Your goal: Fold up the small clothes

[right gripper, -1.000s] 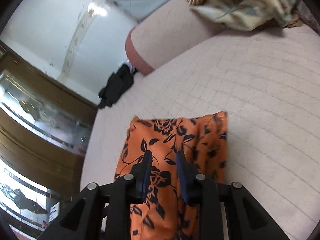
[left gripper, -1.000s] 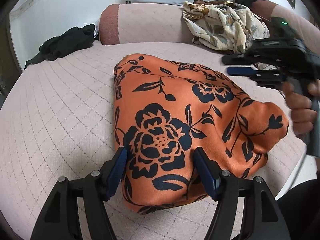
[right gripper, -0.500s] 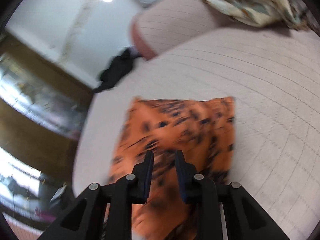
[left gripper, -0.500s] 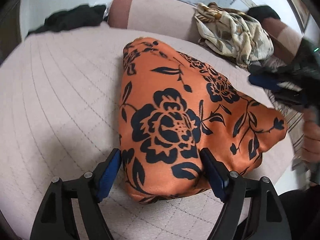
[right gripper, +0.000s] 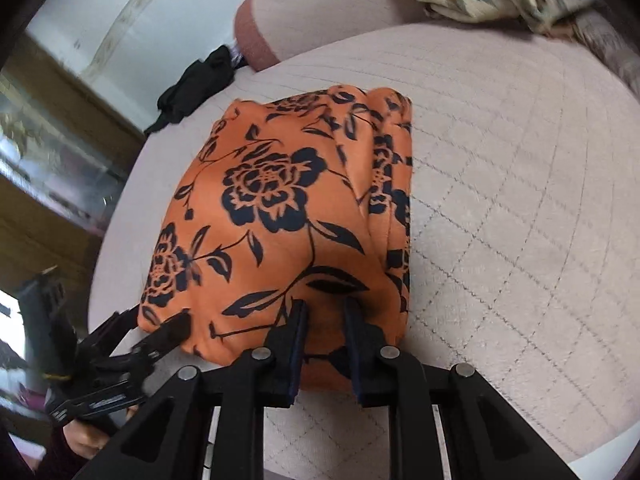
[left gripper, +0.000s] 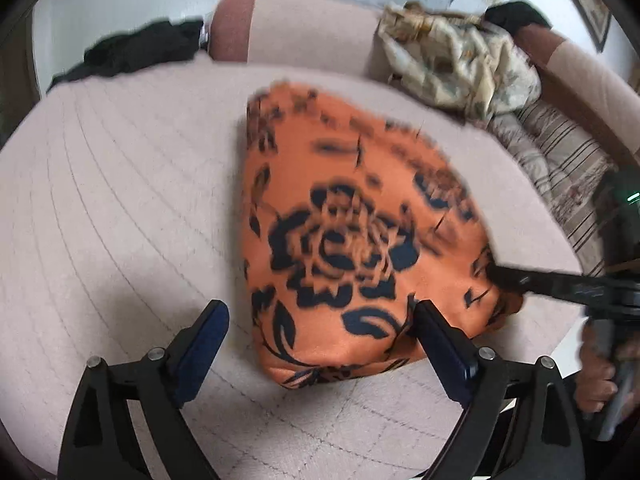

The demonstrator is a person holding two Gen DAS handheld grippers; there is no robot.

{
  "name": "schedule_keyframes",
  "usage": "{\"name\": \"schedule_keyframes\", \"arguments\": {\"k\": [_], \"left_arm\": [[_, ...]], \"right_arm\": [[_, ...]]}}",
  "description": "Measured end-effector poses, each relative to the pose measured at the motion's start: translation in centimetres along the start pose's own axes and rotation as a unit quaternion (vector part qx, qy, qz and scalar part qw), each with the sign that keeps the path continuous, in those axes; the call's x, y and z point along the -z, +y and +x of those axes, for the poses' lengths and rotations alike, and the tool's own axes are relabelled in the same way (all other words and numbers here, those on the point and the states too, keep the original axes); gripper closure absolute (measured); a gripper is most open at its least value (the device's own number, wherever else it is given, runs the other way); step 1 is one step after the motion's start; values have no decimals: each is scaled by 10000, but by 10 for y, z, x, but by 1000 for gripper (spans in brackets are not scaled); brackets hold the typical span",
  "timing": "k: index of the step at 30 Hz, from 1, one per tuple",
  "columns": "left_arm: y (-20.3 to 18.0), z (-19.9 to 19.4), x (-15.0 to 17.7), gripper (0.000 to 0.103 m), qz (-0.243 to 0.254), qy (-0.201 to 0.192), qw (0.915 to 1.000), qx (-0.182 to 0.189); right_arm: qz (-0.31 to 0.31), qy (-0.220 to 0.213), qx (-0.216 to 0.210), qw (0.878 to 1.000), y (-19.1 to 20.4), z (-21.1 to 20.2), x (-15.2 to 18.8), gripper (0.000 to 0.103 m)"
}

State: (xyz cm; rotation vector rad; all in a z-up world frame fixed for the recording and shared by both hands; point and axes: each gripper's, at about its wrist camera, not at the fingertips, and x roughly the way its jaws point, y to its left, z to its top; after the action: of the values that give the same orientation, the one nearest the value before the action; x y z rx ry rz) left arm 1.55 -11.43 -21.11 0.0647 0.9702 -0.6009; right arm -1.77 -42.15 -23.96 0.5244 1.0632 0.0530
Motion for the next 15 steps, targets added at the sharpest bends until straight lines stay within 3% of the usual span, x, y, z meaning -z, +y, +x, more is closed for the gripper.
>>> {"name": "schedule_keyframes", "arguments": {"k": [3,5,7,9,10,12,15], "left_arm": [[1,-26,-11,10,134,-528,9985,-81],[2,-32,-19,10,267,-719,9961,-430],[6,-19,-23,9,351,-571,9938,-891],[4,10,-20,8,538,48,9900,-1302],[3,18,-17,8,610,128,9886,-1371],[-4,18,-6,8,815,-276,9864,-1403],[-2,17,-2,7,951,-370,9855,-1354]], "right_arm": [[242,66,-190,9995,-10,3,-5,82],[278,72,-197,9994,-11,3,-4,82],[208,47,-117,9997,-8,5,-5,82],[160,21,-66,9998,-9,4,-4,82],[163,18,-66,9998,-9,5,-4,82],[211,33,-79,9997,-9,4,-3,82],[260,66,-2,9996,-6,-1,-3,81]]}}
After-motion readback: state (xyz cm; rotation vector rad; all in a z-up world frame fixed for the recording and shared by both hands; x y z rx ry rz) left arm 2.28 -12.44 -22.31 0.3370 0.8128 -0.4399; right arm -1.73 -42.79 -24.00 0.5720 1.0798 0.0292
